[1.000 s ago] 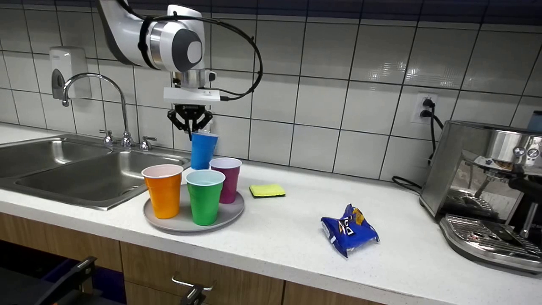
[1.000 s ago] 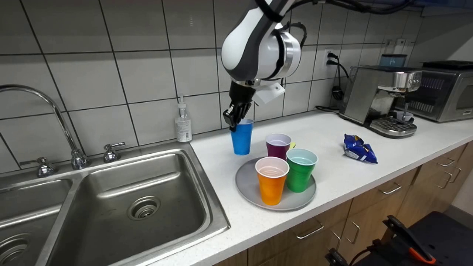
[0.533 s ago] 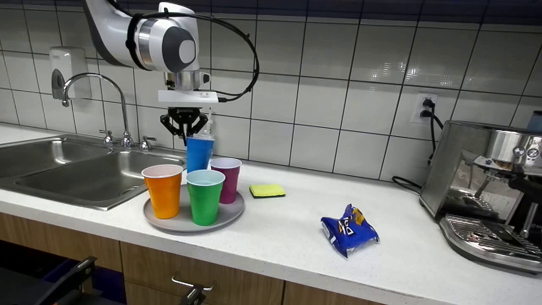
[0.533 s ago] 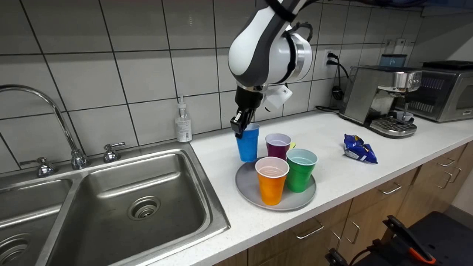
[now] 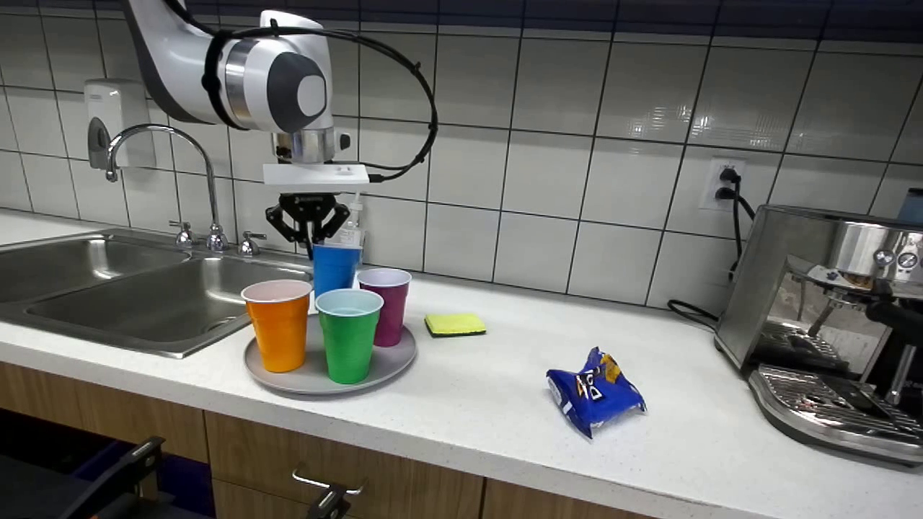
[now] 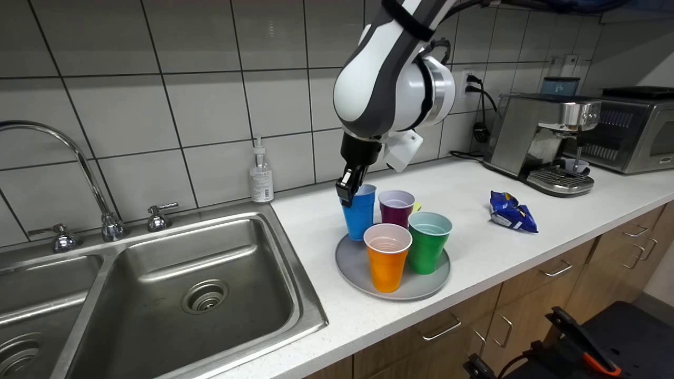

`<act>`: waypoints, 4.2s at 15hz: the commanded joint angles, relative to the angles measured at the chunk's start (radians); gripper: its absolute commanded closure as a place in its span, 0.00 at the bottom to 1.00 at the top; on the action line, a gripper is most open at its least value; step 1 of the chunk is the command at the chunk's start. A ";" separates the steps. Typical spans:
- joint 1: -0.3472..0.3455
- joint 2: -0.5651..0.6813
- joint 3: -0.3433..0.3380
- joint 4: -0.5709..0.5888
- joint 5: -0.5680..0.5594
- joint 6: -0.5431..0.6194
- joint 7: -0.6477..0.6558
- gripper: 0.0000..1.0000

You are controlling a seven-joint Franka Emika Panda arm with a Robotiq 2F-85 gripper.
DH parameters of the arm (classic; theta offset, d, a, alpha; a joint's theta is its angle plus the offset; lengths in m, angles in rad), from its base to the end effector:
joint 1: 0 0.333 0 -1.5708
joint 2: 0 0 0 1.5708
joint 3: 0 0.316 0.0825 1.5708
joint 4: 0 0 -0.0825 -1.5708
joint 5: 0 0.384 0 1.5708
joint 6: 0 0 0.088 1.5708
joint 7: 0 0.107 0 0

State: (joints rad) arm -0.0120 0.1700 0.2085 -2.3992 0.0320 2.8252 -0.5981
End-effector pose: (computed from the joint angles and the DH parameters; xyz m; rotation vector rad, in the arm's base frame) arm 0.5146 0.1014 0.2730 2.8894 1.1507 0.4122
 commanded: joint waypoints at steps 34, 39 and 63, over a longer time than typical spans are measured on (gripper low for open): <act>0.056 0.026 -0.057 -0.100 -0.203 0.182 0.173 0.99; 0.072 0.036 -0.085 -0.102 -0.260 0.201 0.205 0.99; 0.030 -0.026 0.015 -0.098 -0.086 0.180 0.156 0.00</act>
State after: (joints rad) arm 0.0610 0.1944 0.1688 -2.4860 -0.1333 3.0073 -0.4061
